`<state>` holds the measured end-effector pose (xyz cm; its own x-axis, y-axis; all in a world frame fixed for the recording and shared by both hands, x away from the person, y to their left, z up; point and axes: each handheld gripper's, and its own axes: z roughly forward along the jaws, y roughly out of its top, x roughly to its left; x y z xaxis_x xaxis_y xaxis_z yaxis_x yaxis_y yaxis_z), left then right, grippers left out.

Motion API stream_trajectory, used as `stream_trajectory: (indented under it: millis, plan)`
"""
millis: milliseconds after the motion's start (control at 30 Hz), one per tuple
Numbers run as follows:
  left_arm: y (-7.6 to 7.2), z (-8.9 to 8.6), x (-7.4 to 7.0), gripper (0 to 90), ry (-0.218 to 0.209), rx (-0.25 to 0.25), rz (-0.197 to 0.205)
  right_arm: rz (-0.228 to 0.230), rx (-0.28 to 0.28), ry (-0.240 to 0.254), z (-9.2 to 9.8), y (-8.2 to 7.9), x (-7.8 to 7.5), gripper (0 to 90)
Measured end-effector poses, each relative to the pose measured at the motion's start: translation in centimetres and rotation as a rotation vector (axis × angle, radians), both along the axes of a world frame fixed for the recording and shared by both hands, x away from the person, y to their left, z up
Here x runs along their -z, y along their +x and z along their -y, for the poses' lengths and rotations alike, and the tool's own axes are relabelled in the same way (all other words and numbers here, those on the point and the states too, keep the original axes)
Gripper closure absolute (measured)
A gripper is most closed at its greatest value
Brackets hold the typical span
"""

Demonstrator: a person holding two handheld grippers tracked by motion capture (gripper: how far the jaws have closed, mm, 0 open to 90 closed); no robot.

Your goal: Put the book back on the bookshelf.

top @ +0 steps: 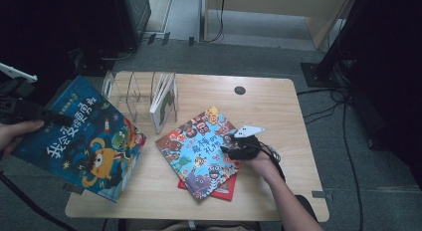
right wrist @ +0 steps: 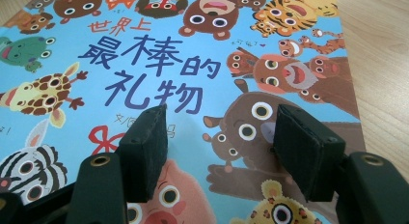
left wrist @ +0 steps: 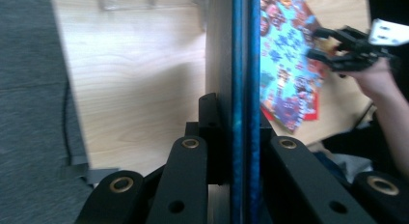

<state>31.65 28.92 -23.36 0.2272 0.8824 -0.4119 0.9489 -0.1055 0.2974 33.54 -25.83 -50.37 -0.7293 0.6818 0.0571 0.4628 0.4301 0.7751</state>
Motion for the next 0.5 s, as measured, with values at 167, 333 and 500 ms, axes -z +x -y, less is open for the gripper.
stream_trajectory:
  millis: [167,333,500]
  plan:
    - [0.9,-1.4,-0.1,83.3,0.023,-0.051,0.011,0.002,-0.003,-0.012,-0.1,0.0,0.0,37.0]
    - [2.2,-2.4,0.4,83.3,0.009,-0.097,-0.004,0.003,-0.002,-0.014,-0.1,0.0,0.0,37.0]
    - [3.8,-2.4,0.7,83.2,0.028,-0.117,-0.007,0.007,-0.004,-0.016,-0.2,0.0,0.0,37.0]
